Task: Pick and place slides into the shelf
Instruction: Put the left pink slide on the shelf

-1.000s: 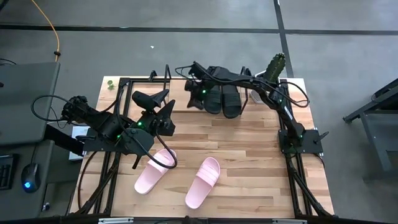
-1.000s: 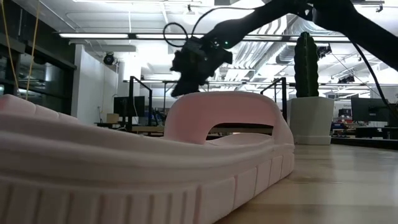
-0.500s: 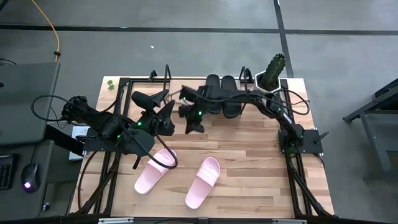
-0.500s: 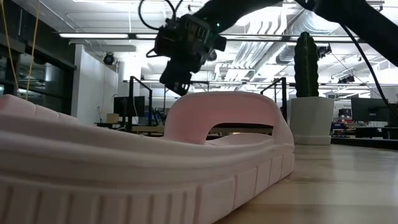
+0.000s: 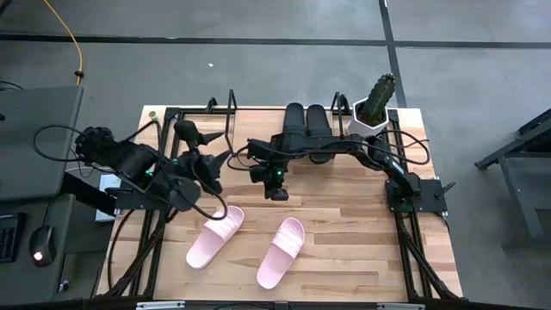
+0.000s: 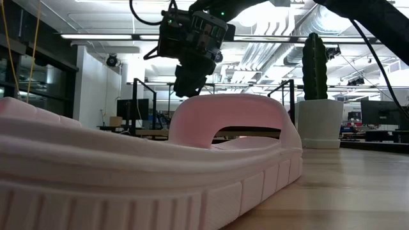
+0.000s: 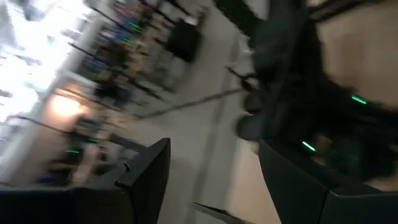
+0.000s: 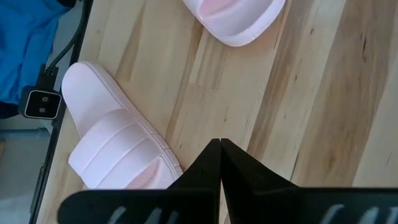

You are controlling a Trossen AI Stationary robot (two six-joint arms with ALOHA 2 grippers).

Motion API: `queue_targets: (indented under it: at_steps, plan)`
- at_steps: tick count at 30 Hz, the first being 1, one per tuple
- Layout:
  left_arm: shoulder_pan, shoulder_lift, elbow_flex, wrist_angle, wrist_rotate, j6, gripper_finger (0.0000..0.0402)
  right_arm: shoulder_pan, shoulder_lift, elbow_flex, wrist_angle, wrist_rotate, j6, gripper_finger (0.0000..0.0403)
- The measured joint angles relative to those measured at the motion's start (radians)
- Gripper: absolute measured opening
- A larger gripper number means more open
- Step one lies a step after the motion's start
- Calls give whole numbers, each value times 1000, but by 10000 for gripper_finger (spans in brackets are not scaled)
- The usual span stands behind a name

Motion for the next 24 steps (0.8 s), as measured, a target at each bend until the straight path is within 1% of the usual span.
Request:
queue_targets:
  at_steps: [5,8,10,16,19,24]
  plan:
    - [0,-27,0,-123,250,-180,232,8,0,0,0,0,48,0]
    - [0,-28,0,-167,364,-224,232,18,0,0,0,-2,75,0]
    - [0,-29,-9,-172,422,-230,232,26,0,0,-1,-3,103,0]
    - [0,-29,-80,-191,524,-230,232,57,-7,0,-40,-4,116,0]
    - [-5,-29,-135,-206,553,-237,232,73,-16,0,-50,5,133,0]
    - [-75,-29,-250,-205,588,-238,232,99,-40,0,-45,37,132,0]
